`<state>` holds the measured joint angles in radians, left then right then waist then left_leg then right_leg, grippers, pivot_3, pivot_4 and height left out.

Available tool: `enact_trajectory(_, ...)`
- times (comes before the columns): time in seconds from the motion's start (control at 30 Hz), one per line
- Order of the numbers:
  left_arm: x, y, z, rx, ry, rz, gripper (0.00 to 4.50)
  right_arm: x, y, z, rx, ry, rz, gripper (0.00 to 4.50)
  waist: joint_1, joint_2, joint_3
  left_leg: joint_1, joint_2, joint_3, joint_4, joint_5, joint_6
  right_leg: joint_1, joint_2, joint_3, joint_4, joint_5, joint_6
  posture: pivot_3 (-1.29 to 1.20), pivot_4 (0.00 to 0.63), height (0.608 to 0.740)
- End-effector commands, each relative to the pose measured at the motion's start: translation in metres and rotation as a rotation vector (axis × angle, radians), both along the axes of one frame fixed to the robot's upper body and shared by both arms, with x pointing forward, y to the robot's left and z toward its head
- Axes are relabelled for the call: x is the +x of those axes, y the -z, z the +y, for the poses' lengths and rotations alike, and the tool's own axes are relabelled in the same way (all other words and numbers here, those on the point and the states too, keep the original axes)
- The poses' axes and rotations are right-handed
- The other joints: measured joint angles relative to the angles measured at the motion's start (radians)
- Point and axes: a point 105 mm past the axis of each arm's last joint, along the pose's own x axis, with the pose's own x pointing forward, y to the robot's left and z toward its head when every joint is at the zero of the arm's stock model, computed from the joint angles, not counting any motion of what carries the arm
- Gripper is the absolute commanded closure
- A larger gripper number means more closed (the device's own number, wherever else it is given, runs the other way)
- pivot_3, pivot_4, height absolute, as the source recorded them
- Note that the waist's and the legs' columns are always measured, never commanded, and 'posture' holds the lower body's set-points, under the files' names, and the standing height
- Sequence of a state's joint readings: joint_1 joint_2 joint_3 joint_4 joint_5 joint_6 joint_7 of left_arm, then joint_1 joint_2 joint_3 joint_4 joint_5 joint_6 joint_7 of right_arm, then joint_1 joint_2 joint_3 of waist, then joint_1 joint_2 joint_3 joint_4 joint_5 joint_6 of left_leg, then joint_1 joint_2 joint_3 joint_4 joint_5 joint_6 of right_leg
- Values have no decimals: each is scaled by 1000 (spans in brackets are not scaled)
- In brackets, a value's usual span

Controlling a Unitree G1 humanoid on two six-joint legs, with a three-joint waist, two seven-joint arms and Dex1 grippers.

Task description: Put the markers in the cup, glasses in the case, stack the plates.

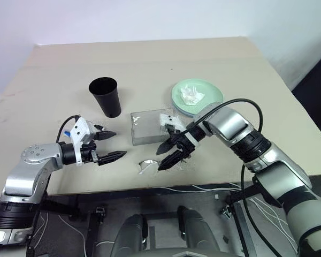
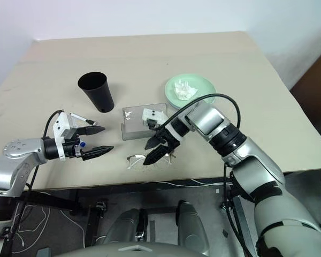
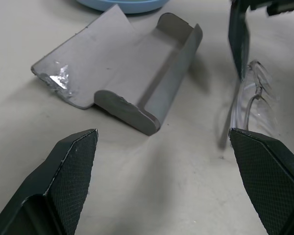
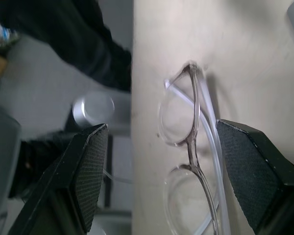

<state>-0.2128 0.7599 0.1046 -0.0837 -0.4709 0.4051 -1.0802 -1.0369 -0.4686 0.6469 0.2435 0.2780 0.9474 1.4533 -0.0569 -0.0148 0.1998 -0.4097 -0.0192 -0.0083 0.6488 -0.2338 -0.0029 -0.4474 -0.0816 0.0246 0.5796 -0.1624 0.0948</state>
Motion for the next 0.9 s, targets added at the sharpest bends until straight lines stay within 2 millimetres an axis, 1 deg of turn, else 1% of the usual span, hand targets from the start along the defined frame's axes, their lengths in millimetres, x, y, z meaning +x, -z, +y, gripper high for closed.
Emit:
enact_trajectory(0.03,-1,-9,-1,3,22,-52,0,2,-8,3,-11,-53,-42,796,3,0,0,0,0,0,0,0,0,0,0,0,0,0,0,0,150,733)
enact_trajectory(0.27,-5,-7,-5,1,46,-49,0,6,-6,4,-50,-76,-67,796,12,0,0,0,0,0,0,0,0,0,0,0,0,0,0,0,150,733)
enact_trajectory(0.37,-5,-5,-4,10,44,-44,0,7,-3,4,-63,-84,-74,1376,13,0,0,0,0,0,0,0,0,0,0,0,0,0,0,0,150,733)
enact_trajectory(0.47,-6,-3,-4,21,43,-45,0,11,3,3,-94,-73,-110,2355,13,0,0,0,0,0,0,0,0,0,0,0,0,0,0,0,150,733)
enact_trajectory(0.63,-9,-3,-5,29,52,-48,0,10,4,4,-101,-81,-128,2355,12,0,0,0,0,0,0,0,0,0,0,0,0,0,0,0,150,733)
enact_trajectory(0.67,-9,-2,-4,37,53,-50,0,11,5,4,-101,-80,-128,2517,12,0,0,0,0,0,0,0,0,0,0,0,0,0,0,0,150,733)
enact_trajectory(0.73,-9,-2,-4,38,53,-52,0,11,5,5,-102,-80,-129,2919,13,0,0,0,0,0,0,0,0,0,0,0,0,0,0,0,150,733)
enact_trajectory(0.87,-7,-4,-6,34,55,-56,0,11,4,5,-105,-76,-122,4332,13,0,0,0,0,0,0,0,0,0,0,0,0,0,0,0,150,733)
enact_trajectory(0.9,-7,-4,-6,34,54,-57,0,11,3,5,-105,-77,-121,4465,13,0,0,0,0,0,0,0,0,0,0,0,0,0,0,0,150,733)
